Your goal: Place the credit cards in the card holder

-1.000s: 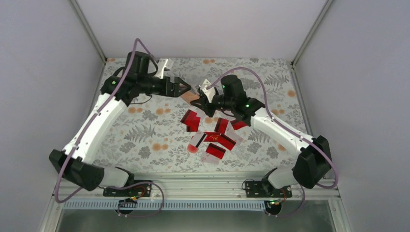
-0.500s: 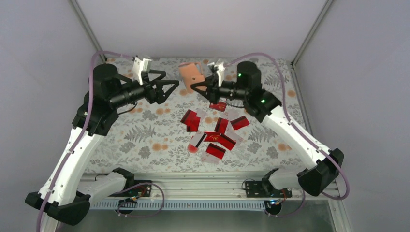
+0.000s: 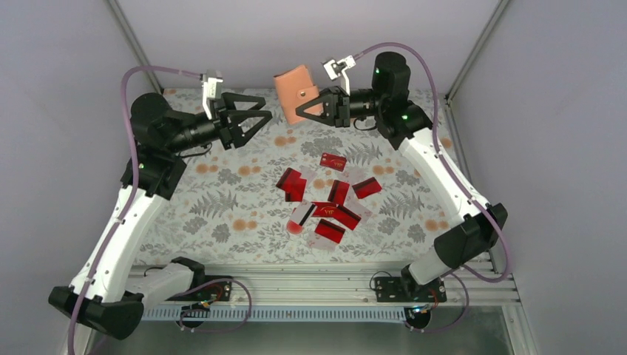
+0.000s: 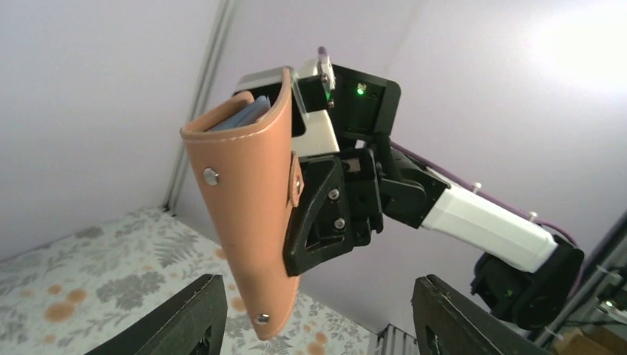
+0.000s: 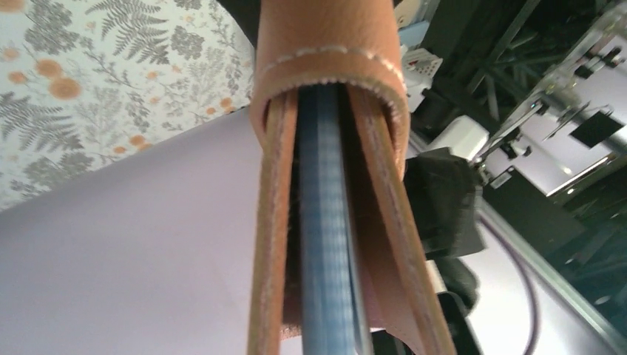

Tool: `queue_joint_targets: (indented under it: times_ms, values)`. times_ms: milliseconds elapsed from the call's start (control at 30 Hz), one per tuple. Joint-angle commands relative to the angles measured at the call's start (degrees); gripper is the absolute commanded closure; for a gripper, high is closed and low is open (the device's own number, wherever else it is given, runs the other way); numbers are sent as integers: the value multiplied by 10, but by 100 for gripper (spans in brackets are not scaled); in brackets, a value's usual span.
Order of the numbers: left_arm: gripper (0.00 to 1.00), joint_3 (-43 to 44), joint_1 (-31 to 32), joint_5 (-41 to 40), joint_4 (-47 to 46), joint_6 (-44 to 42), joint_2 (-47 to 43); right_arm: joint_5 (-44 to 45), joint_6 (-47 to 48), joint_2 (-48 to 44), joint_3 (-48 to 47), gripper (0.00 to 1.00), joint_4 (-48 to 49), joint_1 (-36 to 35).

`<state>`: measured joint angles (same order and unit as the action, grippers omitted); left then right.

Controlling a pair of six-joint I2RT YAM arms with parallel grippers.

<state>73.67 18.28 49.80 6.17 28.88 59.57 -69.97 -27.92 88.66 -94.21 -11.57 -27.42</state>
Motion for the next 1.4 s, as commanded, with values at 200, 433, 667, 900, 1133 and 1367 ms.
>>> queue_joint_targets:
  times_ms: [200, 433, 667, 900, 1133, 1367]
  values:
    - [60, 26, -2, 96, -216, 140, 73, -93, -4, 27, -94, 96, -33, -41]
    - [77, 32, -2, 111, -234, 155, 83, -97, 20, 42, -112, 96, -57, -45]
    - [78, 37, -3, 120, -266, 185, 92, -105, 52, 61, -135, 96, -94, -45]
    - [98, 47, -2, 133, -310, 225, 107, -121, 57, 84, -153, 96, -102, -45]
    - [98, 62, 3, 149, -304, 230, 126, -112, 63, 97, -162, 87, -114, -45]
    - [98, 103, 4, 90, -129, 124, 127, -50, 112, 94, -183, 29, -191, -42]
